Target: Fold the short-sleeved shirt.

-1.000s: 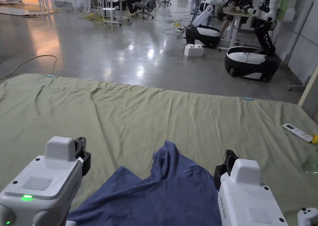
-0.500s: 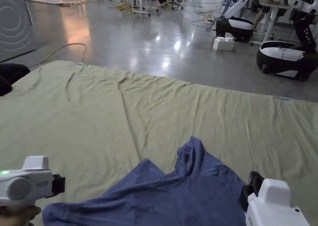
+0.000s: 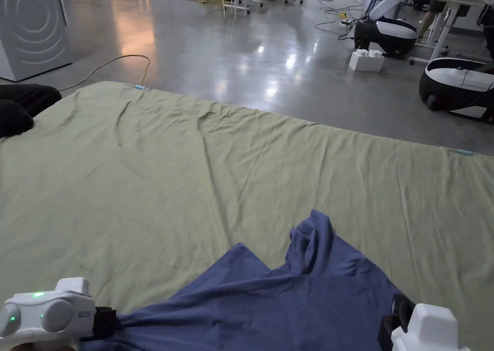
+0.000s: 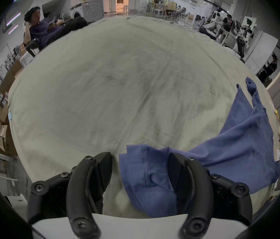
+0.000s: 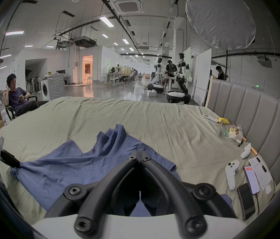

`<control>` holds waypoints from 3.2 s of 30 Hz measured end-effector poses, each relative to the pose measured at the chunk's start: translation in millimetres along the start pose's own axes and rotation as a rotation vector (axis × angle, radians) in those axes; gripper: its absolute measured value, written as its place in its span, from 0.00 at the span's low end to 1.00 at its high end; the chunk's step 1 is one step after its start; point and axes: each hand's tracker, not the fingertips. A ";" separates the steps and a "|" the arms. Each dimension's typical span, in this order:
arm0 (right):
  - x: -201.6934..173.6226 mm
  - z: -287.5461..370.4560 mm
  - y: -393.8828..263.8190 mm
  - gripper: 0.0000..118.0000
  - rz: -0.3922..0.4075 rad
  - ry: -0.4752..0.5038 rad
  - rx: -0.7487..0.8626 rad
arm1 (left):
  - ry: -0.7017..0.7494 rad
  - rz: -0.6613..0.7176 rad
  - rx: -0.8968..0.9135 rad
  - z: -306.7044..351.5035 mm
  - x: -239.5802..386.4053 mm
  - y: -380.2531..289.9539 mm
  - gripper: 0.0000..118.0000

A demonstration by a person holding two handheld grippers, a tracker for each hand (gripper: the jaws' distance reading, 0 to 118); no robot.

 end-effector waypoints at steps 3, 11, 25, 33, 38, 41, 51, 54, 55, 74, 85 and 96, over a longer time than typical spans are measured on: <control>2.6 -8.0 -2.3 0.00 -0.001 0.002 -0.018 | 0.012 -0.056 0.022 6.2 10.2 -3.4 0.30; 20.0 -93.1 11.9 0.12 0.012 0.027 -0.172 | -0.016 -0.103 0.063 11.2 22.6 -11.2 0.08; 27.8 -308.1 18.2 0.72 0.062 0.163 -0.589 | -0.002 -0.102 0.098 18.8 26.3 -22.2 0.08; -1.9 -309.9 5.4 0.20 0.171 0.219 -0.595 | -0.004 -0.101 0.097 11.6 24.2 -23.6 0.08; -2.7 -297.2 11.7 0.04 0.176 0.190 -0.557 | 0.002 -0.103 0.113 19.4 26.7 -23.9 0.08; 4.0 -271.5 27.1 0.03 0.168 0.175 -0.436 | -0.009 -0.077 0.143 28.7 23.7 -21.6 0.08; 56.7 -152.6 120.5 0.03 -0.002 0.125 -0.118 | -0.098 -0.086 0.397 103.0 37.4 25.2 0.08; 75.8 -117.4 153.8 0.03 -0.008 0.089 -0.040 | -0.132 -0.083 0.458 129.4 47.2 48.8 0.08; 82.8 -107.0 164.7 0.03 -0.010 0.081 -0.028 | -0.145 -0.092 0.485 139.0 51.6 58.1 0.08; 191.3 -17.1 325.1 0.03 -0.017 -0.129 0.249 | -0.262 -0.187 0.773 313.1 157.0 236.8 0.08; 195.0 -49.8 377.8 0.03 -0.017 -0.152 0.282 | -0.195 -0.214 0.800 330.4 195.5 321.4 0.08; 180.2 -83.5 432.9 0.03 0.014 -0.196 0.323 | -0.218 -0.195 0.850 334.2 200.0 378.3 0.08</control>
